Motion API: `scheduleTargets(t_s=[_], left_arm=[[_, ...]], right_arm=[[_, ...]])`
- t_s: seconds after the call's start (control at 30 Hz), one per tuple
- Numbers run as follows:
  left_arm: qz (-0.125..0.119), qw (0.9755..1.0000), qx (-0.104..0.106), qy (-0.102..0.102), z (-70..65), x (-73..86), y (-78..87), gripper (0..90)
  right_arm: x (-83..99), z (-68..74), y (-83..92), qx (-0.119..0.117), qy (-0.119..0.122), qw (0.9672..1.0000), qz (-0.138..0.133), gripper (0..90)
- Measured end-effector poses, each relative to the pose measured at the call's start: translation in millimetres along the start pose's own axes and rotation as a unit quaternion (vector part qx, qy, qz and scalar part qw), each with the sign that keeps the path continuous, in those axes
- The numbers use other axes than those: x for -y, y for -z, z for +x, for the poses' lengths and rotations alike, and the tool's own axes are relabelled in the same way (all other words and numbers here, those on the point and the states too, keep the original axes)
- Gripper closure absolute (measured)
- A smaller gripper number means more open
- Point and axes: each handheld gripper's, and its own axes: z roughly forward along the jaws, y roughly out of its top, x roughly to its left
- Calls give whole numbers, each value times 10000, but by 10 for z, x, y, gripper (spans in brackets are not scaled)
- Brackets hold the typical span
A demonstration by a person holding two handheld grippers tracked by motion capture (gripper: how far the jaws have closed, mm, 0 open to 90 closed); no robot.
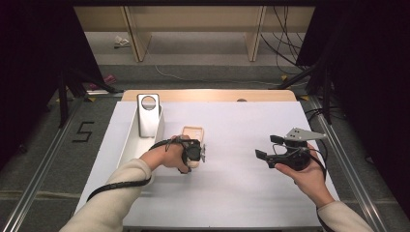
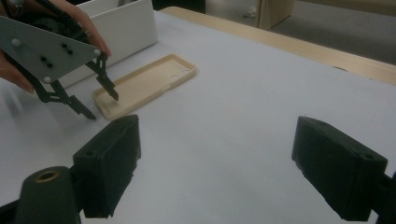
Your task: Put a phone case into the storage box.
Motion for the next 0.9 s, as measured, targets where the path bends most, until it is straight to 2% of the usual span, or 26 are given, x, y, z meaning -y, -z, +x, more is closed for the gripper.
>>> scheduleTargets(t_s=[0.3, 0.53, 0.9], left_arm=[[46, 10000, -8, -34, 45, 6, 2, 537], [169, 9998, 39, -91, 60, 29, -14, 556], [200, 9996, 143, -166, 56, -1, -29, 633]], right_arm=[[1, -2, 0, -1, -1, 10000, -1, 164], [2, 0, -3, -5, 1, 10000, 11, 164], [2, -3, -1, -13, -5, 10000, 6, 164]])
